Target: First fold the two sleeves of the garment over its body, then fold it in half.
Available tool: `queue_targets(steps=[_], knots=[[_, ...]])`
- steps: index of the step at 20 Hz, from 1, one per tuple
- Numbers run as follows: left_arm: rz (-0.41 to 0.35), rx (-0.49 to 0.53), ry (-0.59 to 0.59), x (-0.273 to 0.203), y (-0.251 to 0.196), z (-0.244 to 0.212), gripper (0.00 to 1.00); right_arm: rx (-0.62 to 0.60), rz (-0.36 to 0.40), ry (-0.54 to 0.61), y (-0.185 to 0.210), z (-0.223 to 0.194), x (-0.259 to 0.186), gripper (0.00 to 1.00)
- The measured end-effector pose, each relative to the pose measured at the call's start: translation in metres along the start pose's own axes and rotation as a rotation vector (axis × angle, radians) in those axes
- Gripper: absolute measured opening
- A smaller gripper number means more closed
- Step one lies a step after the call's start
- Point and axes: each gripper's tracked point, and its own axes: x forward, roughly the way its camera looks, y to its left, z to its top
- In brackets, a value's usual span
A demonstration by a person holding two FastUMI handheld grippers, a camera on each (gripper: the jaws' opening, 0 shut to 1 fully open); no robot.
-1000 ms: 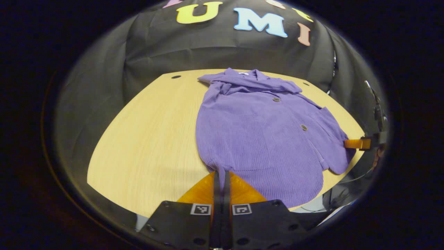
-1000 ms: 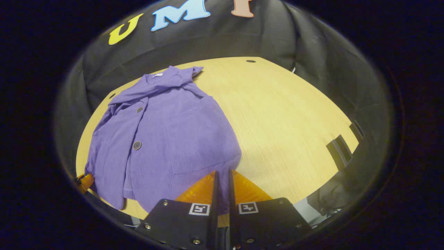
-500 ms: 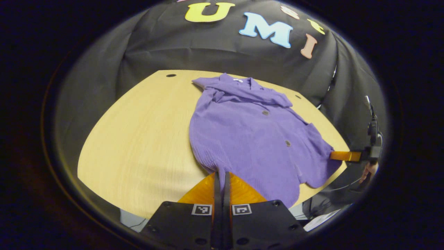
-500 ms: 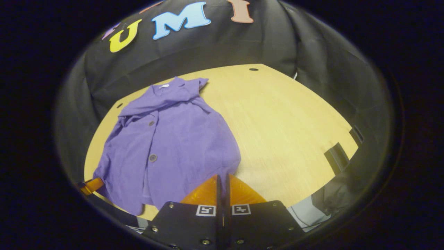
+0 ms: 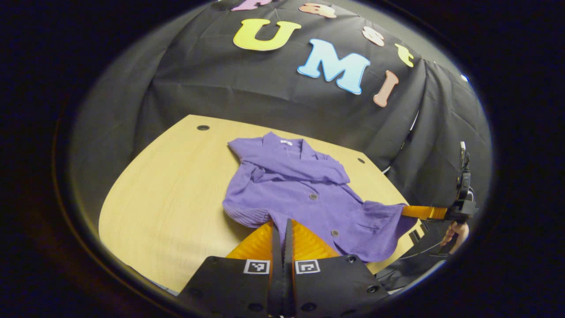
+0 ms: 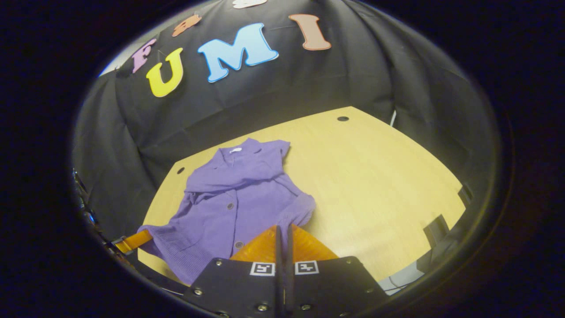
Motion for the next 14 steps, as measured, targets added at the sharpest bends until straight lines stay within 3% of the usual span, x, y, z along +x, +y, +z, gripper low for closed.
queue_targets(steps=[7,14], knots=[[0.028,-0.001,-0.074,0.039,-0.005,0.076,0.07,-0.016,0.110,-0.048,0.024,0.079,0.038,0.02],[0.081,-0.048,-0.151,0.095,0.008,0.155,0.07,0.020,0.169,-0.057,0.019,0.152,0.099,0.02]])
